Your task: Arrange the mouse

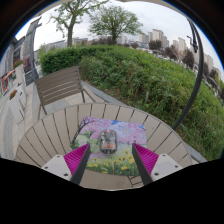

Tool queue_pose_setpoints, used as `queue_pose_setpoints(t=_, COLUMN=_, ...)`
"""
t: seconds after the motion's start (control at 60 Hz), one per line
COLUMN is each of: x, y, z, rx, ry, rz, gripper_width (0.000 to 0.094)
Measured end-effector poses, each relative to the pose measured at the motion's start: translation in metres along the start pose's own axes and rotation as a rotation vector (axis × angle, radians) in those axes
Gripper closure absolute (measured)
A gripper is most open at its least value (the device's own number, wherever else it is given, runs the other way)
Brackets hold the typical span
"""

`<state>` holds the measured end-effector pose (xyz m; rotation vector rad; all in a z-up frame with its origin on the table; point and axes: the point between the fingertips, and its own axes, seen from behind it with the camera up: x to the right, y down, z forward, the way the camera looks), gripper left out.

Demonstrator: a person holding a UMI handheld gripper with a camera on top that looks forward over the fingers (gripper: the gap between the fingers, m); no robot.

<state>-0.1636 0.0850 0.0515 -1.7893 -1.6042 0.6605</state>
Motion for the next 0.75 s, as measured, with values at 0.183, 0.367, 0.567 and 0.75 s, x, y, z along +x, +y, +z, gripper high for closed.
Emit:
queue_pose_setpoints(t=0.183, x=0.004, y=0.049, z=-0.154, rx=-0.050, ry=-0.034, rz=-0.016, gripper_width=0.0084)
queue_pose_setpoints(t=0.367, x=0.004, y=0.122, z=-0.271, rx=-0.125, ry=-0.043, rz=-0.061, gripper_width=0.0085)
queue_pose_setpoints(t=0.567, x=-0.014, y=0.153, z=-0.316, rx=-0.142, ry=-0.074, rz=-0.055, gripper_width=0.0084)
queue_pose_setpoints(t=0.75, x=-0.017, y=0.141, z=-0.319, rx=-0.112, ry=-0.071, rz=-0.078, gripper_width=0.0082)
